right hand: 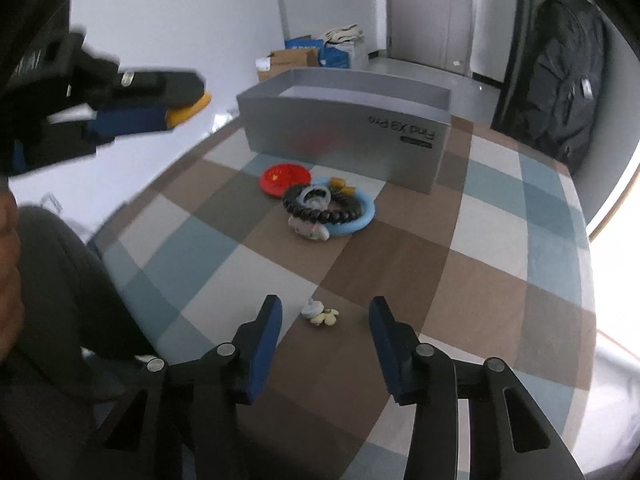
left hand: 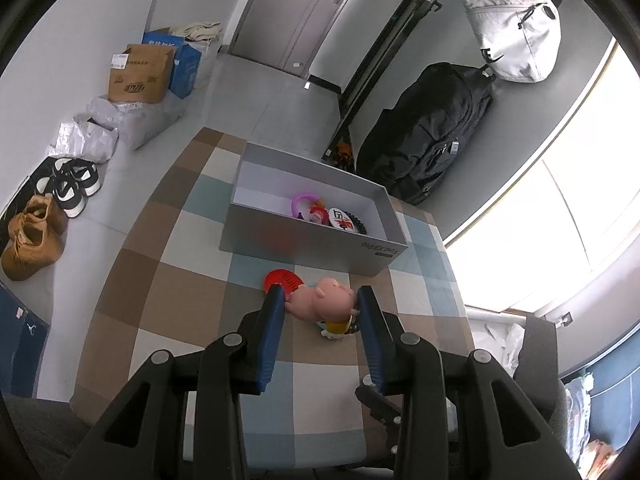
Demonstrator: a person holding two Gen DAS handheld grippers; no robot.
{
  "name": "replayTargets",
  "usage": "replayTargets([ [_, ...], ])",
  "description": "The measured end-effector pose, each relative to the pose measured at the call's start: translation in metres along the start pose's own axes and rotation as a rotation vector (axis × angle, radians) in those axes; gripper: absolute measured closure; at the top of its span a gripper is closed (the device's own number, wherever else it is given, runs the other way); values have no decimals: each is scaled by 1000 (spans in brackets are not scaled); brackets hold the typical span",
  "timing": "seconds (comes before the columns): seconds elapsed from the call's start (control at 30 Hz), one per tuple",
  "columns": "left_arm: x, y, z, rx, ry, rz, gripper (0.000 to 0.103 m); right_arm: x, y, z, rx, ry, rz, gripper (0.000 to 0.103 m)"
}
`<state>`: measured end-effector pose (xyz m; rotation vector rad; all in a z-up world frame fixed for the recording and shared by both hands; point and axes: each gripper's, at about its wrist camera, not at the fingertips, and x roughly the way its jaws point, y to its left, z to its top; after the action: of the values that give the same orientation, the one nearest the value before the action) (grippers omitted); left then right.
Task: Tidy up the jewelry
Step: 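Lift the pig with the left gripper while the right gripper grasps the white trinket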
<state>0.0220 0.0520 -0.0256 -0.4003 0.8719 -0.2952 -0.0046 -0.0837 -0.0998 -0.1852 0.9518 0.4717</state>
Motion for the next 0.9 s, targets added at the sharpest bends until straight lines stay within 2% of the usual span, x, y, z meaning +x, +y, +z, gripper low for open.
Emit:
replayTargets([
  [0.07,-1,2,0,-3,0,0,72,1,3,-1,-27,1,-23,60],
  [0.13,1,2,-1,-4,6,2,72,2,5,-2,-43,-2,-41,69],
  [0.2,4,3,-1,-6,13,10,72,2,5,-1,-44,-3,-41,86],
  [0.53,4,-2,-3,7,18,9,72,1,8,2,-42,5,7,87],
  [0.9,8,-7,1,31,12,35,72,-10,-12,16,80,-40,86,87],
])
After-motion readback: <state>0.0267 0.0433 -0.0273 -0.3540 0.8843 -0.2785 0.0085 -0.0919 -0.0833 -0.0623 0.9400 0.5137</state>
